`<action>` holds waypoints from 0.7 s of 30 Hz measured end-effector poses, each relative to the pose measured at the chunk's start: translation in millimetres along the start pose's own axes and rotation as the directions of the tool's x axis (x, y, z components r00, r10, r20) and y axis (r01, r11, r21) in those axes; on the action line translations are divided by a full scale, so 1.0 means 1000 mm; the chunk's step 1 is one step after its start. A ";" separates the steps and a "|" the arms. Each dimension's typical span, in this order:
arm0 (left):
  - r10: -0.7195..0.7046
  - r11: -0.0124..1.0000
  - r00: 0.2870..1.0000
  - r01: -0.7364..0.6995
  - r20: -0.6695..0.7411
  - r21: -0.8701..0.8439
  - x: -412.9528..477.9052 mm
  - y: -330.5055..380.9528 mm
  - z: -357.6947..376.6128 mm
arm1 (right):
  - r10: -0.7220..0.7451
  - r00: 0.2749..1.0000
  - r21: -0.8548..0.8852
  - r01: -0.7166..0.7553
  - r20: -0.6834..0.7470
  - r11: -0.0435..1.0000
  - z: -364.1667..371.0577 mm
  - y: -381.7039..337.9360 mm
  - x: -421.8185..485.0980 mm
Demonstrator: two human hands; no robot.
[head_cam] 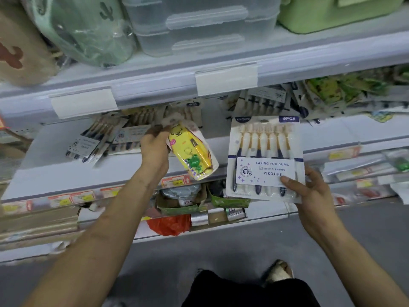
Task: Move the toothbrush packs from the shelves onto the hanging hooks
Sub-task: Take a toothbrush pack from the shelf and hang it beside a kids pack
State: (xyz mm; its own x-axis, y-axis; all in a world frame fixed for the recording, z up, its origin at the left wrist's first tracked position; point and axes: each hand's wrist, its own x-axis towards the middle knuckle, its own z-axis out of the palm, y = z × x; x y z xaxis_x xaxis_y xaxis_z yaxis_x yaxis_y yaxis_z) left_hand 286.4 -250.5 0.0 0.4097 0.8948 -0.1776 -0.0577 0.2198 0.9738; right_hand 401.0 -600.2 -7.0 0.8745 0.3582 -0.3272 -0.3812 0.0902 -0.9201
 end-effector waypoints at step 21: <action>-0.163 0.900 0.752 -0.153 0.638 0.409 -0.246 -0.080 0.506 | -0.062 0.963 0.165 0.108 -0.262 0.980 -0.431 -0.134 0.012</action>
State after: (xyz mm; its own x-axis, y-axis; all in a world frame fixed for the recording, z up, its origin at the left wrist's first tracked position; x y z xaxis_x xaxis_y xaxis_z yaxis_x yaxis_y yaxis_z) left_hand 651.2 -684.9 37.3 0.8989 0.3892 -0.2015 0.2580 -0.0982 0.9611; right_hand 591.8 -1008.7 19.3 0.9445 0.0960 -0.3143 -0.3286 0.2810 -0.9017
